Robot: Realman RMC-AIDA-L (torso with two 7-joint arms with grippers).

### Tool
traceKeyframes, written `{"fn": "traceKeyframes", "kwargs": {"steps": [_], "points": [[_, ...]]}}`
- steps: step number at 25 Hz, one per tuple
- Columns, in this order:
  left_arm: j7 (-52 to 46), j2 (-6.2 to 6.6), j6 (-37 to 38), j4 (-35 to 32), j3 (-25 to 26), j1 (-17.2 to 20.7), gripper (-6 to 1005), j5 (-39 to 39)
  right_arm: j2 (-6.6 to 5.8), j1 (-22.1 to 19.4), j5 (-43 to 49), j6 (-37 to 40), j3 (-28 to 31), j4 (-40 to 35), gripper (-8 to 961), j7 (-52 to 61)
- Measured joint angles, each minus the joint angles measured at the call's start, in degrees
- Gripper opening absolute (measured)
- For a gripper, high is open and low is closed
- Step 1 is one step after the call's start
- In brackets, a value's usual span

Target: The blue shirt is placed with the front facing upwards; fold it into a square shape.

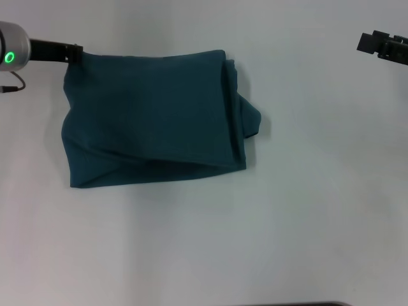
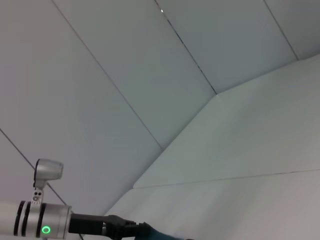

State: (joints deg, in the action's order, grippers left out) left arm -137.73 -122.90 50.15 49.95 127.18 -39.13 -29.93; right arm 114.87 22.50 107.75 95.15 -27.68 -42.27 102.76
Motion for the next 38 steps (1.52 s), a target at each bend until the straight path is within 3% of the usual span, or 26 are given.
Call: {"fn": "traceKeyframes", "kwargs": {"steps": [13,21,25,29,33,38], "points": [[-0.19,-0.16,-0.68,0.40,-0.62,1.01,19,0.51,0.00,0.00,0.00,-0.06,0.00,0.00,904,0.07],[-0.31,-0.14,0.10,1.56,-0.22,1.90,146,0.50,0.00,0.11,0.00,-0.06,-0.28,0.11,904,0.10],[-1.53,-1.01,0.34,8.31,-0.17,5.30,213,-0.62,-0.02,0.20,0.00,-0.11,-0.41,0.30,904,0.55],[-3.65,-0.91,2.09,11.35,0.05,6.95,295,-1.30,-0.29,0.28,0.00,-0.14,-0.40,0.51,904,0.64],[-5.78,-0.75,7.41,14.70,3.30,8.31,377,-3.87,-0.44,0.27,0.00,-0.15,-0.10,0.59,904,0.65],[-6.43,-0.35,20.30,15.47,14.05,9.03,424,-15.17,-0.84,0.26,0.00,-0.14,0.05,0.62,904,1.60]]}}
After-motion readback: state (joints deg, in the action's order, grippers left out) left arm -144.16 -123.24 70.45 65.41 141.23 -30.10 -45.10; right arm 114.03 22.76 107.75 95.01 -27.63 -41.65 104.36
